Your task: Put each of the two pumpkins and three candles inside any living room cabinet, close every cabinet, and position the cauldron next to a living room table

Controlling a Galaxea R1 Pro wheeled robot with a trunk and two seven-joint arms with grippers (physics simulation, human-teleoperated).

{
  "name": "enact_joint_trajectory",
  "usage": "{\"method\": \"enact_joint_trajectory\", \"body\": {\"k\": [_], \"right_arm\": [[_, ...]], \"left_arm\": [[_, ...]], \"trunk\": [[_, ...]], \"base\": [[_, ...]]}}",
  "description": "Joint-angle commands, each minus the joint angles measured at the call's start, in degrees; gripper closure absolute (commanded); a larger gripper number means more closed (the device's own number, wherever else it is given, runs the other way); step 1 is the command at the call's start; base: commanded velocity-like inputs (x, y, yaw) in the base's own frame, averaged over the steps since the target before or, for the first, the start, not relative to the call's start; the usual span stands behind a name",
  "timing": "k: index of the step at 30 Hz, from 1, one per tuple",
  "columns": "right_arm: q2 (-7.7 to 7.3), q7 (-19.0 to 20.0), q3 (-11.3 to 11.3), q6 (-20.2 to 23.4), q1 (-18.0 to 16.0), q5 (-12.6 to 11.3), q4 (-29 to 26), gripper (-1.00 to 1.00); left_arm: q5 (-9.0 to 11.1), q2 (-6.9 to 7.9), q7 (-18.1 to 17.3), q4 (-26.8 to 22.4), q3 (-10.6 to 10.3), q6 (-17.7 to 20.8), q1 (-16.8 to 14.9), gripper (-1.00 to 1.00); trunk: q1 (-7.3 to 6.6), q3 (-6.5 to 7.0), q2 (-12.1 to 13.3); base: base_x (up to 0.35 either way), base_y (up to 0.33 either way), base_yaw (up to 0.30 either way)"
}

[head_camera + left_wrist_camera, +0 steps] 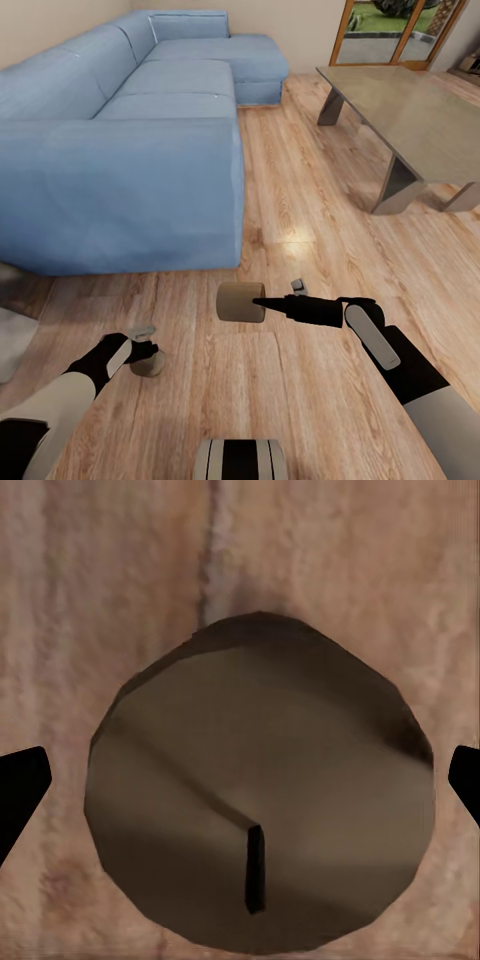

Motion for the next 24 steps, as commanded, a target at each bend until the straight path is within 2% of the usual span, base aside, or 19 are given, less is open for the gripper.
{"method": "enact_joint_trajectory", "body": {"k": [1,16,22,24], "right_arm": [[-0.05,0.02,0.05,0.20,-0.04,-0.18,-0.01,1.00],[-0.12,0.02,0.05,0.20,-0.04,-0.18,0.00,1.00],[-0.12,0.02,0.05,0.20,-0.04,-0.18,0.00,1.00],[-0.11,0.02,0.05,0.20,-0.03,-0.18,0.00,1.00]], "left_arm": [[0.58,-0.14,0.46,0.04,-0.55,0.25,-0.01,-1.00],[0.57,-0.51,0.37,0.33,-0.75,0.05,-0.01,-1.00],[0.57,-0.55,0.37,1.14,-0.75,-1.61,-0.01,-1.00],[0.57,-0.56,0.37,1.27,-0.75,-1.70,-0.01,-1.00]], "trunk": [[-0.01,-0.04,-0.02],[-0.01,-0.04,-0.02],[0.14,-1.37,-0.10],[0.14,-1.37,-0.10]], "base": [[0.000,0.000,0.000],[0.000,0.000,0.000],[0.000,0.000,0.000],[0.000,0.000,0.000]]}}
